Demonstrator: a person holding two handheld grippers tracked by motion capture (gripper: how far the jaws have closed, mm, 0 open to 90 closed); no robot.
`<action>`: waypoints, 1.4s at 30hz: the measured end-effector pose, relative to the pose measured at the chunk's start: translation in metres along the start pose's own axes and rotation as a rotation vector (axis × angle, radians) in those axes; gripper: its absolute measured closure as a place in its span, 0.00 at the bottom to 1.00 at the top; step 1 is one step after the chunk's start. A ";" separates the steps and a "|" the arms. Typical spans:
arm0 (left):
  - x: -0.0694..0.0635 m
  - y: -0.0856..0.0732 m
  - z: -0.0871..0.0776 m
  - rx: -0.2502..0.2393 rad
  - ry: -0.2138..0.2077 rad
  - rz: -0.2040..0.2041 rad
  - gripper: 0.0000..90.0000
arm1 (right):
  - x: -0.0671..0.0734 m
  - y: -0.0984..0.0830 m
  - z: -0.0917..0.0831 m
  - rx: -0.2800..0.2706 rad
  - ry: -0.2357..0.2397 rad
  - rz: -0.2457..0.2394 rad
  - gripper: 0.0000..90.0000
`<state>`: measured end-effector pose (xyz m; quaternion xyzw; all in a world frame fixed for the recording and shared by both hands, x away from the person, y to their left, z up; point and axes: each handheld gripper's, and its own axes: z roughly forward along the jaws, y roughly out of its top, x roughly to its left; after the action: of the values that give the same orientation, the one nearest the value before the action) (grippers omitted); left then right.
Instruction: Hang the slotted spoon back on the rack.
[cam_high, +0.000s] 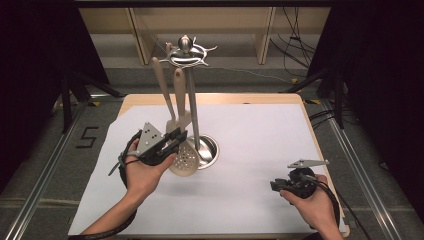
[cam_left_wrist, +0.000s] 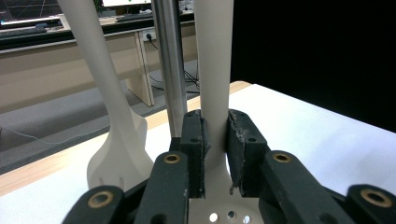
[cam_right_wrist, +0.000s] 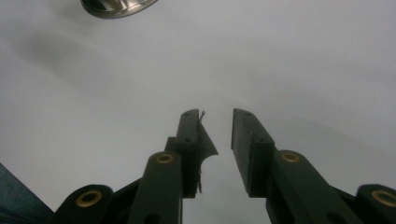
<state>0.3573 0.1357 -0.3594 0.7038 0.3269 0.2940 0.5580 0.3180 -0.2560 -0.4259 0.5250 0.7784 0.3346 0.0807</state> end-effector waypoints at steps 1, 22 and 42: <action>0.000 0.000 0.000 0.001 0.000 0.000 0.85 | 0.000 0.000 0.000 0.003 0.001 0.004 0.81; 0.005 0.002 -0.019 -0.027 -0.030 -0.016 0.75 | -0.005 0.001 0.000 0.002 0.050 -0.031 0.79; 0.034 -0.021 -0.067 -0.015 0.051 -0.065 0.67 | -0.003 0.002 0.001 -0.002 0.047 -0.041 0.77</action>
<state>0.3231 0.2061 -0.3646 0.6808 0.3615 0.2962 0.5640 0.3210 -0.2580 -0.4263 0.5009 0.7904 0.3458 0.0695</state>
